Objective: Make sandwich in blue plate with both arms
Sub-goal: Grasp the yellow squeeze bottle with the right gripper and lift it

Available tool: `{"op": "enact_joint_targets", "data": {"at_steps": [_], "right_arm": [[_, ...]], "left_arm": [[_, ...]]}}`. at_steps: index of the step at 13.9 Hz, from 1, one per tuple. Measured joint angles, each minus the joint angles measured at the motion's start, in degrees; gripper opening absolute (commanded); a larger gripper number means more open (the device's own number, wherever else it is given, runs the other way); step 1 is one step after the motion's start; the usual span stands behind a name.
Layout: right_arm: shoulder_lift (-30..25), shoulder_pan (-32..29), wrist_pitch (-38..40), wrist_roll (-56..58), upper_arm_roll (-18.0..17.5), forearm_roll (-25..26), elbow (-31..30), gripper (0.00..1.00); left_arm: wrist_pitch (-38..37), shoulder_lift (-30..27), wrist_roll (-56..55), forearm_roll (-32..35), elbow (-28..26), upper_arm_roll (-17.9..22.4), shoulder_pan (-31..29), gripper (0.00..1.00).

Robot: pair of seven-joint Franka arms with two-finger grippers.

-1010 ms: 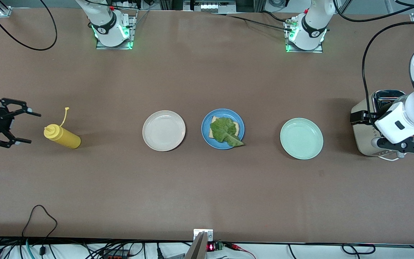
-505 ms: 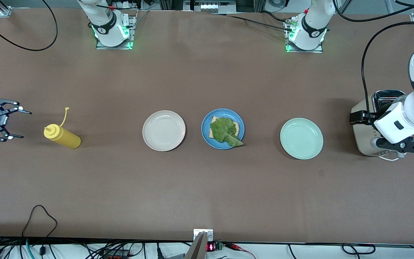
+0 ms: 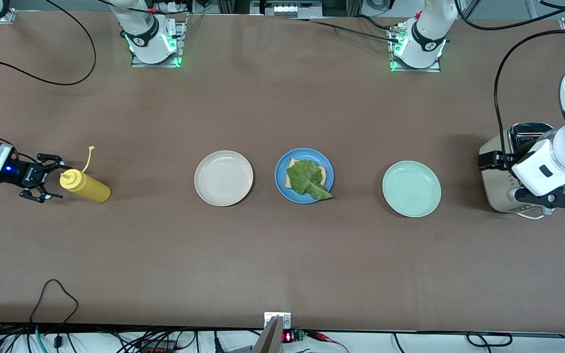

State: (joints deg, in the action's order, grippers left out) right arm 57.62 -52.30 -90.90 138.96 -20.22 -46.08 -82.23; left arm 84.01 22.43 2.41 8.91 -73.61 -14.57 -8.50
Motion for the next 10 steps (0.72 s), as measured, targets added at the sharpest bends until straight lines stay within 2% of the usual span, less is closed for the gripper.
{"op": "enact_joint_targets", "data": {"at_steps": [10], "right_arm": [[5.9, 5.8, 0.2, 1.2, -0.3, -5.7, 1.0, 1.0]], "left_arm": [[0.0, 0.0, 0.0, 0.0, 0.0, 0.1, 0.0, 1.0]]}}
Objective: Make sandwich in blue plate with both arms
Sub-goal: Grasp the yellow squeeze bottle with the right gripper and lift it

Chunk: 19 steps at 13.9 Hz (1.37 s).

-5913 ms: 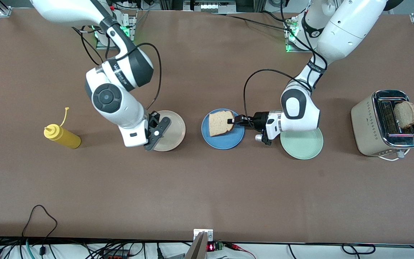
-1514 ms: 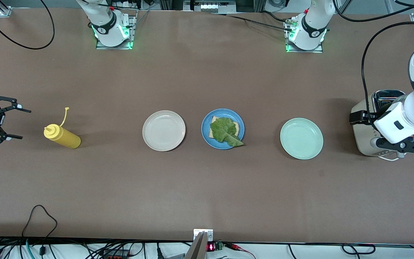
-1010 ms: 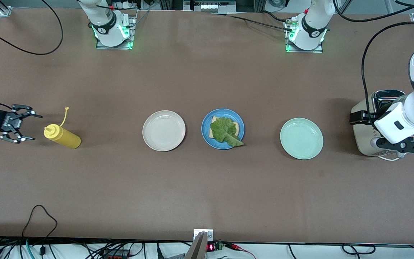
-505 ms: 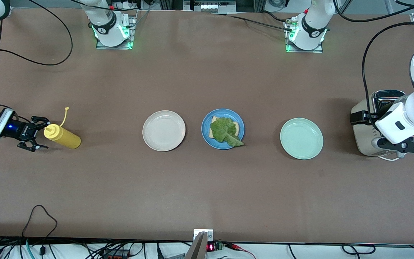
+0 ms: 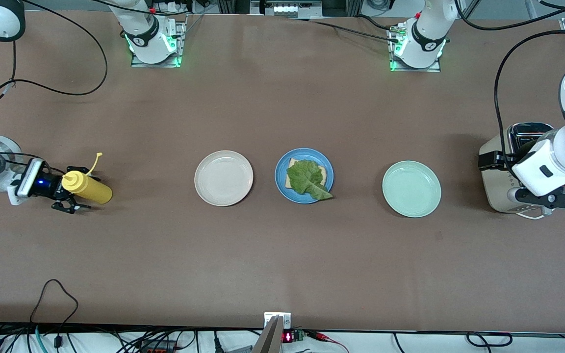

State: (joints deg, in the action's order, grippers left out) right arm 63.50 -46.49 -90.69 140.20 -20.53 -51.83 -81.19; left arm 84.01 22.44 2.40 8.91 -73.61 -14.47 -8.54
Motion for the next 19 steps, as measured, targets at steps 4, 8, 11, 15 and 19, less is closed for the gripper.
{"op": "enact_joint_targets", "data": {"at_steps": [4, 8, 11, 15, 19], "right_arm": [[0.0, 0.7, -0.1, 0.0, 0.0, -0.3, 0.2, 0.52], [-0.1, 1.8, -0.4, -0.7, -0.1, -0.3, 0.5, 0.25], [-2.0, 6.0, -2.1, -3.8, -0.4, 1.0, 1.9, 0.24], [-11.2, 16.4, -8.2, -16.8, -0.8, 5.9, 2.7, 0.25], [-18.4, 25.5, -13.9, -29.7, -0.9, 11.9, 2.6, 0.25]], "left_arm": [[0.0, 0.0, 0.0, 0.0, 0.0, 0.0, -0.1, 1.0], [0.0, 0.0, 0.0, 0.0, 0.0, 0.0, -0.1, 1.0], [0.0, 0.0, 0.0, 0.0, 0.0, 0.0, -0.1, 1.0], [0.0, 0.0, 0.0, 0.0, 0.0, 0.0, -0.2, 1.0], [0.0, 0.0, 0.0, 0.0, 0.0, 0.0, -0.3, 1.0]]}}
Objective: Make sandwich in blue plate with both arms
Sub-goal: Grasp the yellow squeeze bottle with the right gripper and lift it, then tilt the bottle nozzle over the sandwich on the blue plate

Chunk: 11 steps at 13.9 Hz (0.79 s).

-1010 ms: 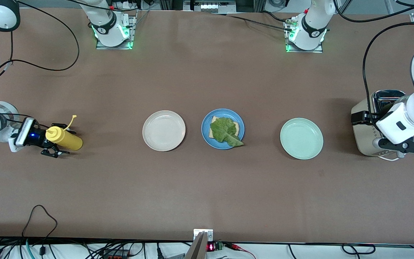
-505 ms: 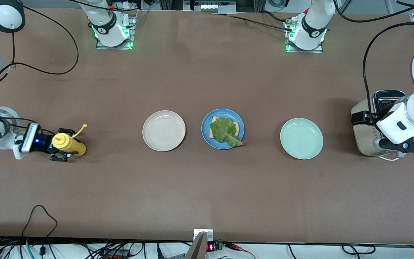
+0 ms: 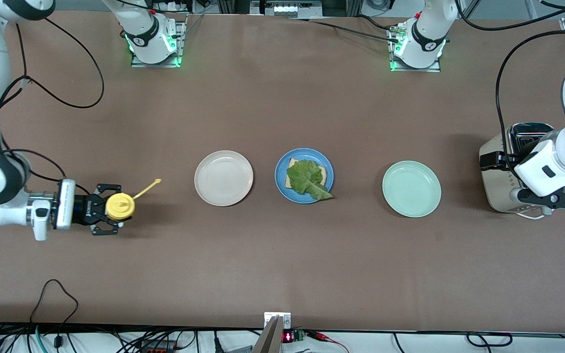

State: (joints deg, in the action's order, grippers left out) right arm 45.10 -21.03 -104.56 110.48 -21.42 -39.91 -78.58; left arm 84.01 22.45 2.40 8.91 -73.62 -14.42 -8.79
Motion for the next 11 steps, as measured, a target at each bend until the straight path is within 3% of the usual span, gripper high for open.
{"op": "enact_joint_targets", "data": {"at_steps": [7, 11], "right_arm": [[-7.3, 16.1, -7.0, -25.4, -0.1, 20.0, 0.1, 0.25], [-8.0, 23.6, -8.8, -34.6, -0.1, 32.5, 1.5, 0.25]], "left_arm": [[0.0, 0.0, 0.0, 0.0, 0.0, 0.1, -0.7, 1.0], [0.0, 0.0, 0.0, 0.0, 0.0, 0.1, -0.7, 1.0]]}}
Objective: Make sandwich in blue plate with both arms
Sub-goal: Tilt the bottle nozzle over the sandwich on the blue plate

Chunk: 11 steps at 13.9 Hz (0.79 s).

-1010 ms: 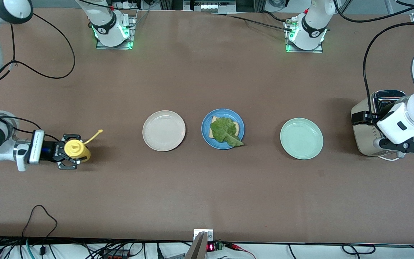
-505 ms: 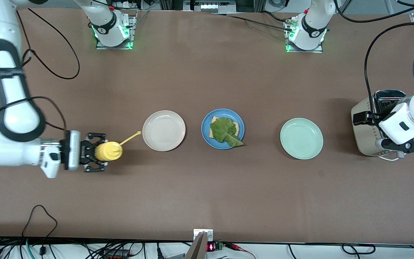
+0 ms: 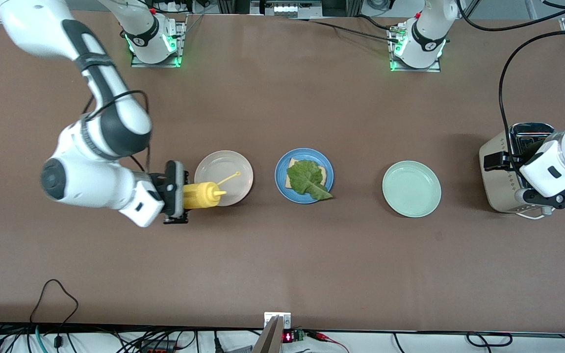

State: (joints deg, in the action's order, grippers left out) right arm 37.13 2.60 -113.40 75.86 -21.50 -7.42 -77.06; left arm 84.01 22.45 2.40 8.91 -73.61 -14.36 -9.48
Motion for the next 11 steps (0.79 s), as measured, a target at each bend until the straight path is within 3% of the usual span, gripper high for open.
{"op": "enact_joint_targets", "data": {"at_steps": [6, 11], "right_arm": [[0.1, 11.0, -0.2, -18.1, 0.1, 19.3, 0.4, 0.26], [1.7, 17.3, -0.1, -30.0, 0.1, 30.7, 0.4, 0.26]], "left_arm": [[0.0, 0.0, 0.0, 0.0, 0.0, 0.0, 0.0, 1.0], [0.0, 0.0, 0.0, 0.0, 0.0, 0.0, 0.0, 1.0]]}}
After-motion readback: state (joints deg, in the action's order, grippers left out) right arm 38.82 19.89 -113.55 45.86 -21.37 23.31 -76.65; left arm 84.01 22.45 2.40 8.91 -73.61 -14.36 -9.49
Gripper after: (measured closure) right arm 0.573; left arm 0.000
